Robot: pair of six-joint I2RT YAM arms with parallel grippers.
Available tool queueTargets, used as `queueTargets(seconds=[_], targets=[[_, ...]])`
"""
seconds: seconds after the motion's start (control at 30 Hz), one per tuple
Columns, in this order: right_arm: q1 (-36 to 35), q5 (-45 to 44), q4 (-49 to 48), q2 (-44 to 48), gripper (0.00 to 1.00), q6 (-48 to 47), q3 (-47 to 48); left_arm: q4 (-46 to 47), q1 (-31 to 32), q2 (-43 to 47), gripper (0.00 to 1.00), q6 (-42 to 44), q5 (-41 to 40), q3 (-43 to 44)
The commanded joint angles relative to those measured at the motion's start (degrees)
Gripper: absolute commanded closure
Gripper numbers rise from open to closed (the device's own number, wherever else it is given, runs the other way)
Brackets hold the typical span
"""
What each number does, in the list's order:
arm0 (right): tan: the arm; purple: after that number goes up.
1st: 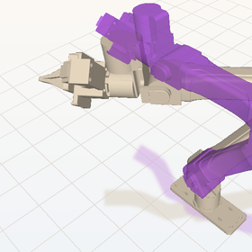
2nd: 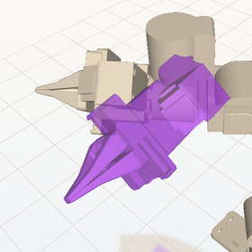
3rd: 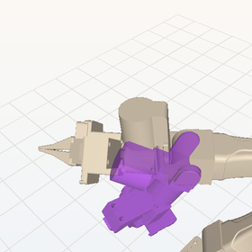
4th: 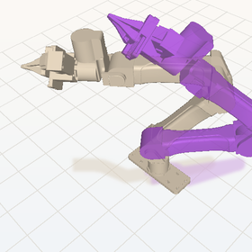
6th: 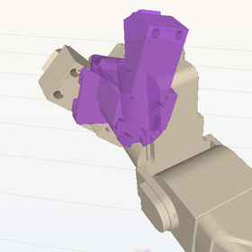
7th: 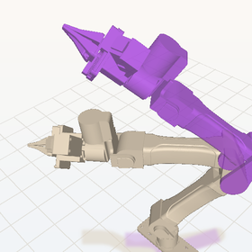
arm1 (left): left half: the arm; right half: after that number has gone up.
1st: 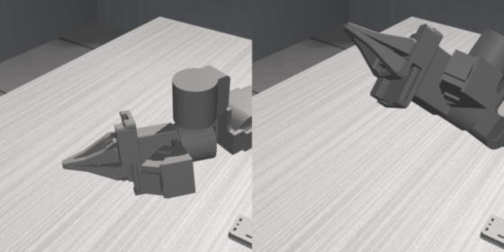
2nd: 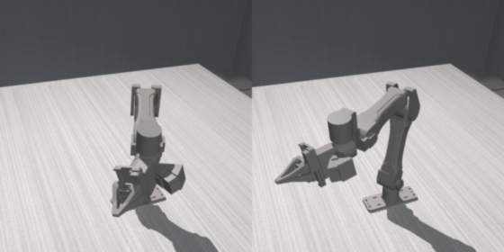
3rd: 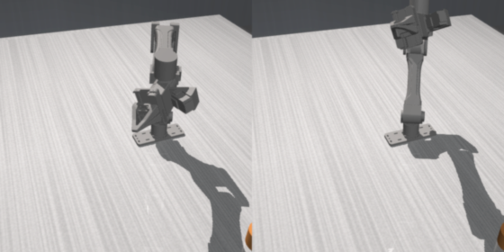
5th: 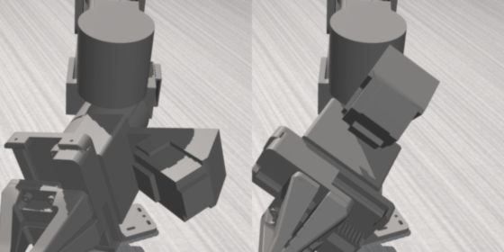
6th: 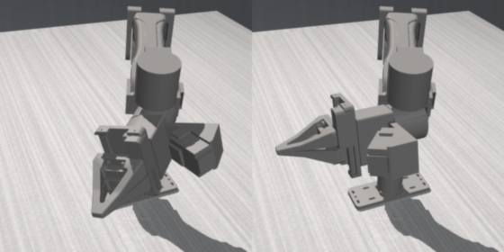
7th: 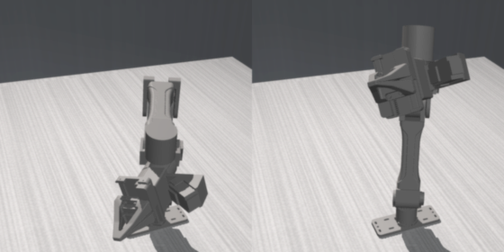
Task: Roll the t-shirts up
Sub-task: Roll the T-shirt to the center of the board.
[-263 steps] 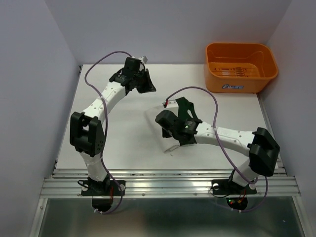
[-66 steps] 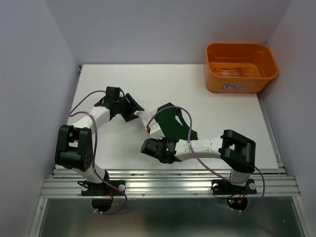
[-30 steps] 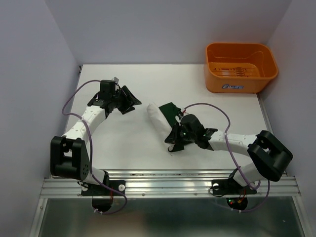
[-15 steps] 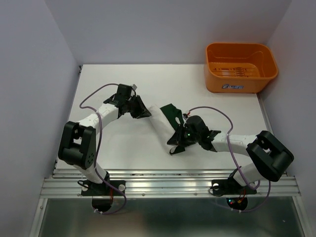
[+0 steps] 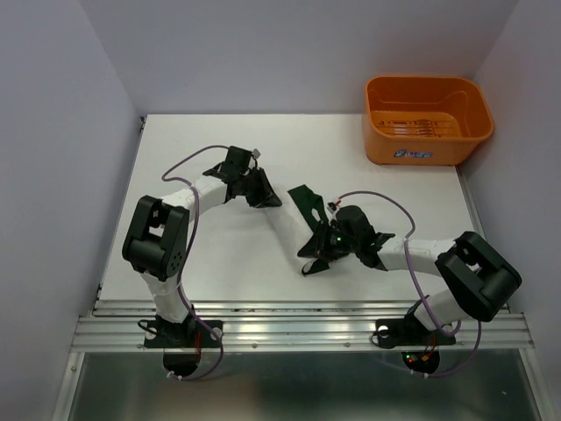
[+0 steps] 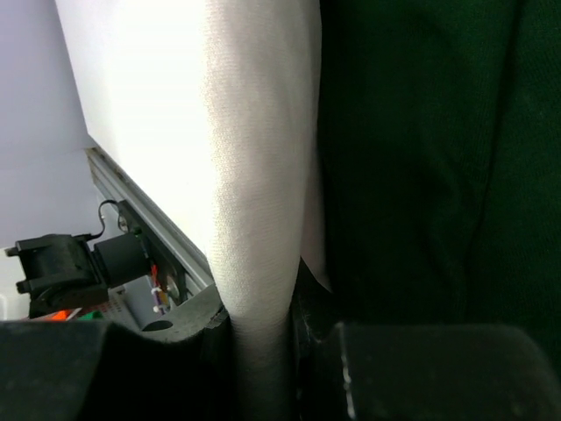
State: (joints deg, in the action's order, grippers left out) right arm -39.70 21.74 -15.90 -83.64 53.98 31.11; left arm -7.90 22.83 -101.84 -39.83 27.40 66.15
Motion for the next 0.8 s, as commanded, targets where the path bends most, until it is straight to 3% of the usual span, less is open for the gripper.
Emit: queueTargets(seconds=[0.0,0.27,0.5,0.7,0.77], targets=[[0.9,4.6,-7.7,-1.3,0.99,2.8,-1.6,1.0,0.2,1.0,0.79,1.2,0.3,2.8],[1.4,8.8,-18.0,-4.3,0.99,9.2,-4.0,-0.1,0.2,1.6,0.8,1.5,0.0,3.4],[1.4,8.1,-19.7,-4.9,0.99,11.1,-4.7,-0.3,0.2,0.9,0.8,2.0,0.1,4.3],[1.4,2.5,-10.5,-3.7,0.71,7.4,-4.0,0.8,0.3,-1.9,0.8,2.5,0.9,4.2],[1.4,-0.4,-5.5,-1.4,0.69,6.1,-3.3,1.0,0.5,-3.6,0.8,2.7,1.3,4.9]])
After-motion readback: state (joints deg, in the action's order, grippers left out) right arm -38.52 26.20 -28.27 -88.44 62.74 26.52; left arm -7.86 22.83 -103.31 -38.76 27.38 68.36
